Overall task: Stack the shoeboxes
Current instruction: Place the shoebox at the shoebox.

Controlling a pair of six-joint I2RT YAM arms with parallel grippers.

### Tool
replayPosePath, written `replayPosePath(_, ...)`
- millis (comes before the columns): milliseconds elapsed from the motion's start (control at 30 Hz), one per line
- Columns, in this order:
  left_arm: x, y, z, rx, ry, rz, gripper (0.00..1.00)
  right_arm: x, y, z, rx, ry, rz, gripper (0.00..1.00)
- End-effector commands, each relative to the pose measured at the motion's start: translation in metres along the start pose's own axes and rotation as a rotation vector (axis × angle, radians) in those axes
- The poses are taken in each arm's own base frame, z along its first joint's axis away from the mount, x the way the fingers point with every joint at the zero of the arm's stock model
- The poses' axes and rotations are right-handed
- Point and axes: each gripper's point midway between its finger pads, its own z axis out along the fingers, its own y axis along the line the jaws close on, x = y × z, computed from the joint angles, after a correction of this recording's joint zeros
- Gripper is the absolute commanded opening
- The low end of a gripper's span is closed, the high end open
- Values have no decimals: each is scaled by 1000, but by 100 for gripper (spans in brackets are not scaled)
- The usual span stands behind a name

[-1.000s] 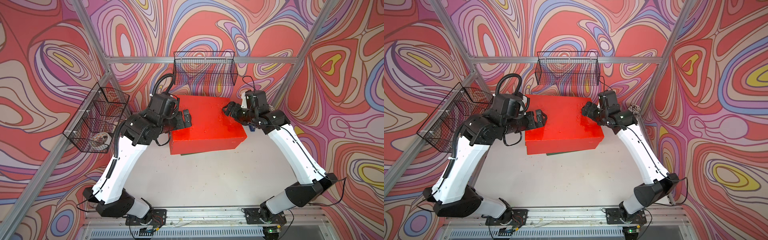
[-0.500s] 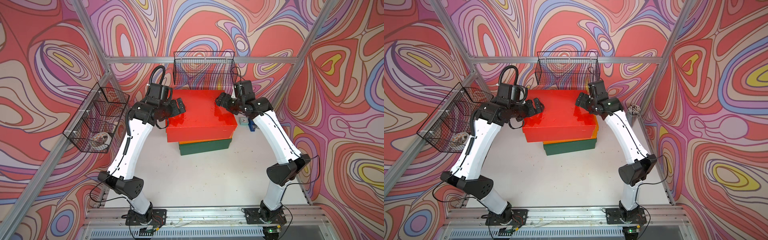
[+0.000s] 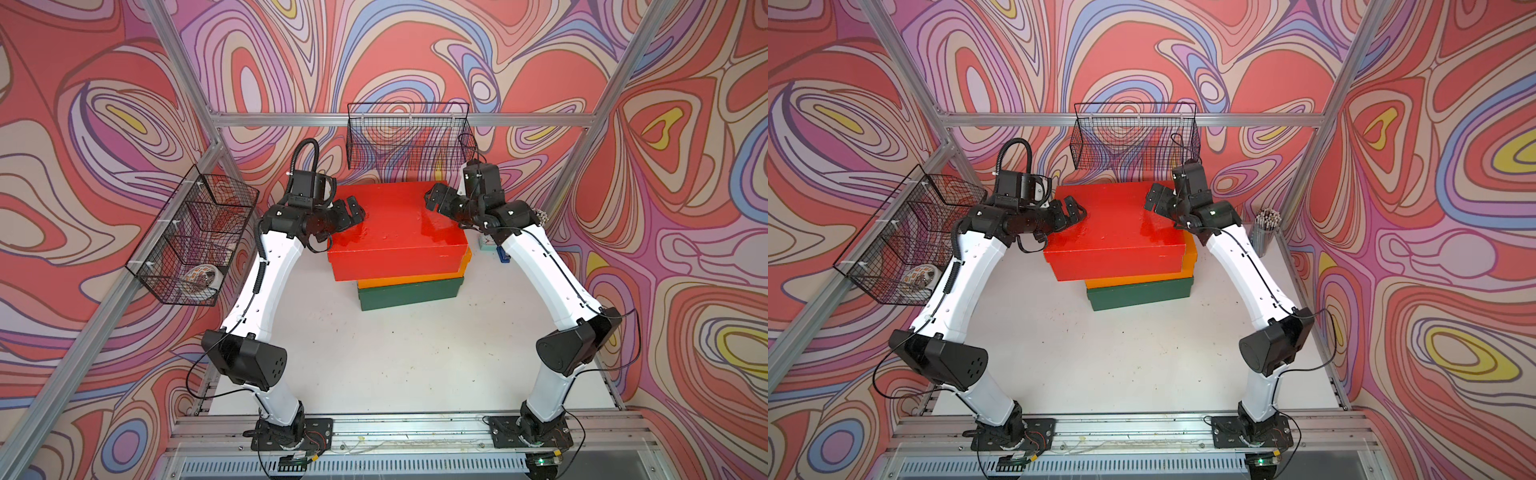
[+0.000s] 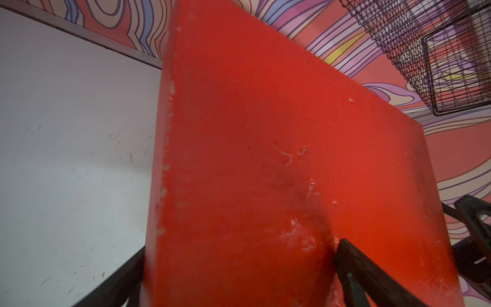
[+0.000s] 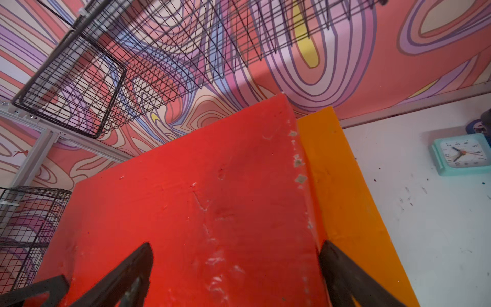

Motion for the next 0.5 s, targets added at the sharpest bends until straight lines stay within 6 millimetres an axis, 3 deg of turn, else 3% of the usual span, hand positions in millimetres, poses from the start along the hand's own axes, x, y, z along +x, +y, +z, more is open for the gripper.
replayPosePath(0, 8, -16, 17, 144, 77, -23, 100, 11, 19, 12, -133, 59, -4, 98)
replayPosePath(133, -4, 5, 26, 113, 65, -58, 100, -3, -5, 13, -84, 33, -7, 98)
replayPosePath(300, -15, 12, 33, 111, 70, -75, 99, -12, 2, 1, -136, -40, -56, 98)
replayPosePath(333, -18, 10, 32, 112, 65, -69, 99, -20, 7, -14, -151, -78, -63, 98)
replayPosePath(467, -28, 9, 30, 99, 45, -62, 100, -33, 10, -35, -165, -159, -87, 98)
